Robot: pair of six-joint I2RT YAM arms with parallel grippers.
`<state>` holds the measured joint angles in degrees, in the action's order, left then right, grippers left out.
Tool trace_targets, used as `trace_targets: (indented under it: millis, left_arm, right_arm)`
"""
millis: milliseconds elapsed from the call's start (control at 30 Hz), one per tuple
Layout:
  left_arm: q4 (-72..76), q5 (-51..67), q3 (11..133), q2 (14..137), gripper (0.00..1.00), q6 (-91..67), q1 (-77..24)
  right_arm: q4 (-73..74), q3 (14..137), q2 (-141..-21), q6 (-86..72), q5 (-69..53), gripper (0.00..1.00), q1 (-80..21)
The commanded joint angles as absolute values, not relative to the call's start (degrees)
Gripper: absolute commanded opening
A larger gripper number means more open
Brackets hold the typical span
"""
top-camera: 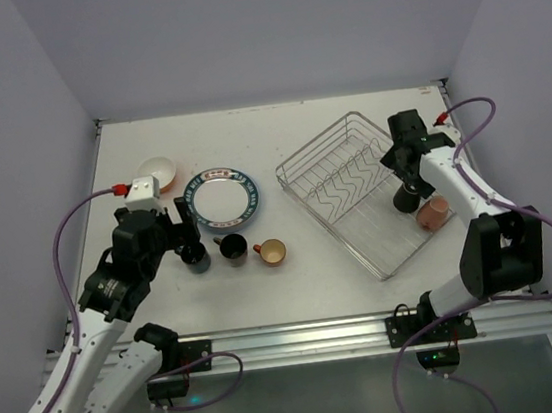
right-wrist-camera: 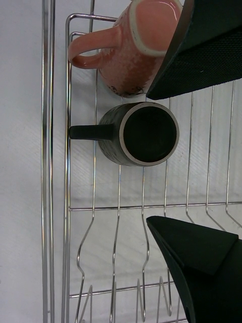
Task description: Unload the mixed dishes from the dish rack
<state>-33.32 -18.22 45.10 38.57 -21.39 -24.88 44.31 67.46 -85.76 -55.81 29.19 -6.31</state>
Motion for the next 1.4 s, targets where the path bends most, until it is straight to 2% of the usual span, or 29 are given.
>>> trace_targets:
  millis: [0, 433, 633, 767, 800, 900, 1200, 1233, 1333, 1367]
  left_arm:
    - [-30.06, -17.93, 44.38, 39.02, 1.0, -20.21, -25.22]
    - [-30.06, -17.75, 44.38, 39.9, 1.0, -20.21, -25.4]
    - [-30.15, -18.02, 44.3, 39.99, 1.0, -20.21, -25.66]
    - [-30.32, -18.46, 44.38, 39.9, 1.0, -20.21, -25.84]
    - [-30.24, -18.54, 44.38, 39.9, 1.0, -20.21, -25.84]
    - [-30.41, -18.54, 44.38, 39.99, 1.0, -20.3, -25.84]
    - [-30.41, -18.81, 44.38, 40.17, 1.0, -20.3, -25.93]
    - [-30.41, -18.81, 44.47, 40.34, 1.0, -20.3, -25.93]
    - [-30.41, -18.9, 44.47, 40.25, 1.0, -20.3, -25.93]
    - [-30.41, -18.9, 44.47, 39.99, 1.0, -20.3, -25.93]
  right_arm:
    - [43.94, 67.41, -85.08, -57.65, 32.78, 0.99, -6.06]
    - [40.97, 62.5, -79.28, -55.64, 33.84, 0.99, -6.06]
    - [38.67, 64.07, -85.42, -53.35, 31.21, 0.98, -5.89]
    - [36.14, 62.58, -86.4, -53.17, 30.32, 0.93, -5.98]
    - [35.34, 62.06, -86.4, -52.91, 30.06, 0.87, -5.89]
    - [34.45, 61.17, -87.62, -52.65, 29.53, 0.81, -5.89]
    - [34.54, 61.08, -89.73, -52.56, 31.03, 0.79, -5.89]
    - [34.54, 61.0, -89.74, -52.47, 30.94, 0.73, -5.89]
    - [34.1, 60.21, -89.04, -52.21, 30.41, 0.65, -5.89]
    - [33.75, 60.03, -88.77, -51.77, 30.32, 0.58, -5.89]
